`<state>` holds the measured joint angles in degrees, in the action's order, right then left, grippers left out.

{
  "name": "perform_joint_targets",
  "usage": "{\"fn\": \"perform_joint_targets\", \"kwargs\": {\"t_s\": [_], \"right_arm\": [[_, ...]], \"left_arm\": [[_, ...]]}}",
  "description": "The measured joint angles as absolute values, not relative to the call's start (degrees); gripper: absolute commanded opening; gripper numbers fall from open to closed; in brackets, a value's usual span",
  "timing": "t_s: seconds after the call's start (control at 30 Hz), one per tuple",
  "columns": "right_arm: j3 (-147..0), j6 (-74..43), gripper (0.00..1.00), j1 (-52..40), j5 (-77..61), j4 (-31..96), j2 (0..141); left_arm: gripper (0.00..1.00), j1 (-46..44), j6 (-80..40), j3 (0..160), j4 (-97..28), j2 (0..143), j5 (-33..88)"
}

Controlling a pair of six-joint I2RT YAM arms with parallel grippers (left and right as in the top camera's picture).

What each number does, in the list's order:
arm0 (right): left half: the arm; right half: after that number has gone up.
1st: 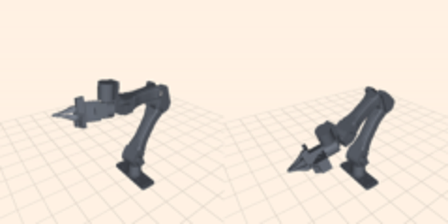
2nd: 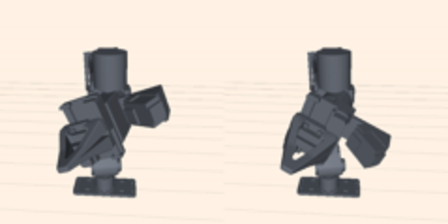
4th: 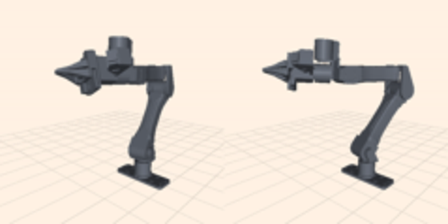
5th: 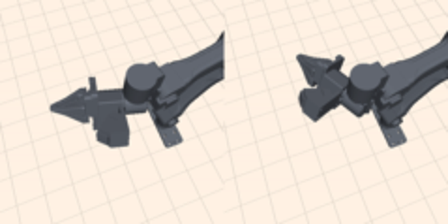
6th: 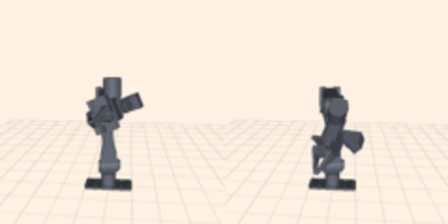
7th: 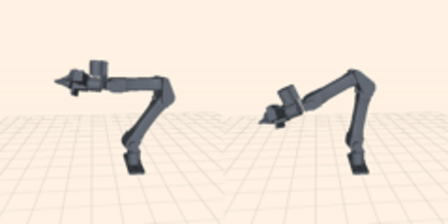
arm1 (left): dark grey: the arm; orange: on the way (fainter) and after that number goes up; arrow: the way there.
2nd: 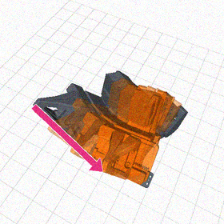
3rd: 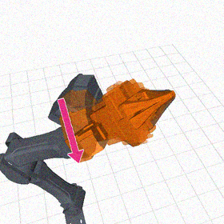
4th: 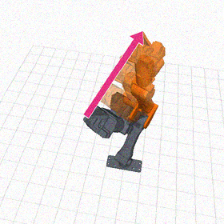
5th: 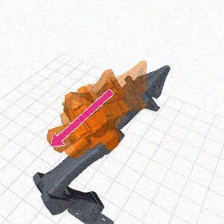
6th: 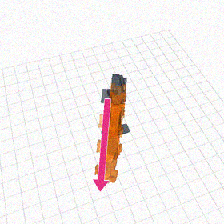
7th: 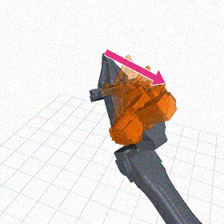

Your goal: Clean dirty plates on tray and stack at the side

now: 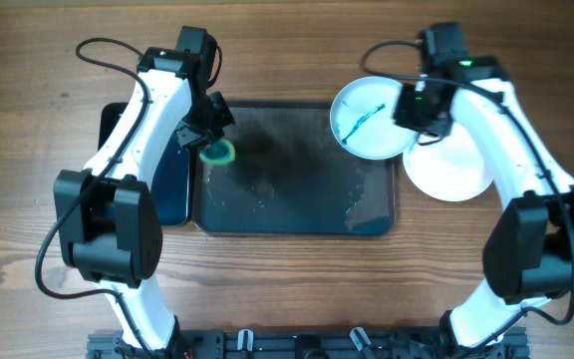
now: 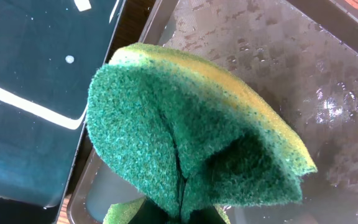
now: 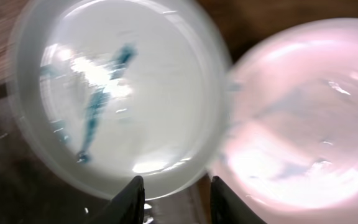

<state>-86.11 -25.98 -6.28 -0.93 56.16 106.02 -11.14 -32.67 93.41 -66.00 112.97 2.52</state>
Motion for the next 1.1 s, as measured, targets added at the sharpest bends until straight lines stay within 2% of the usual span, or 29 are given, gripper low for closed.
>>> {"fn": "perform_joint_targets", "kwargs": {"t_s": [0.17, 0.83, 1.03, 1.1], "right_arm": [[-82.26, -26.81, 0.34, -3.20, -0.82, 54.96, 106.02], [-70.50, -25.67, 0.33, -3.55, -2.50, 41.82, 106.04], [-70.41, -24.75, 0.20, -3.73, -3.40, 40.58, 106.04], [-70.41, -24.49, 0.19, -3.88, -3.42, 40.56, 106.04]], "left_arm": [[0.04, -11.14, -32.67, 93.41, -65.98, 112.97, 2.52], [0.04, -11.14, -32.67, 93.41, -65.95, 112.97, 2.52], [0.04, -11.14, -32.67, 93.41, -65.95, 112.97, 2.52], [0.04, -11.14, -32.67, 93.41, -65.95, 112.97, 2.52]]}}
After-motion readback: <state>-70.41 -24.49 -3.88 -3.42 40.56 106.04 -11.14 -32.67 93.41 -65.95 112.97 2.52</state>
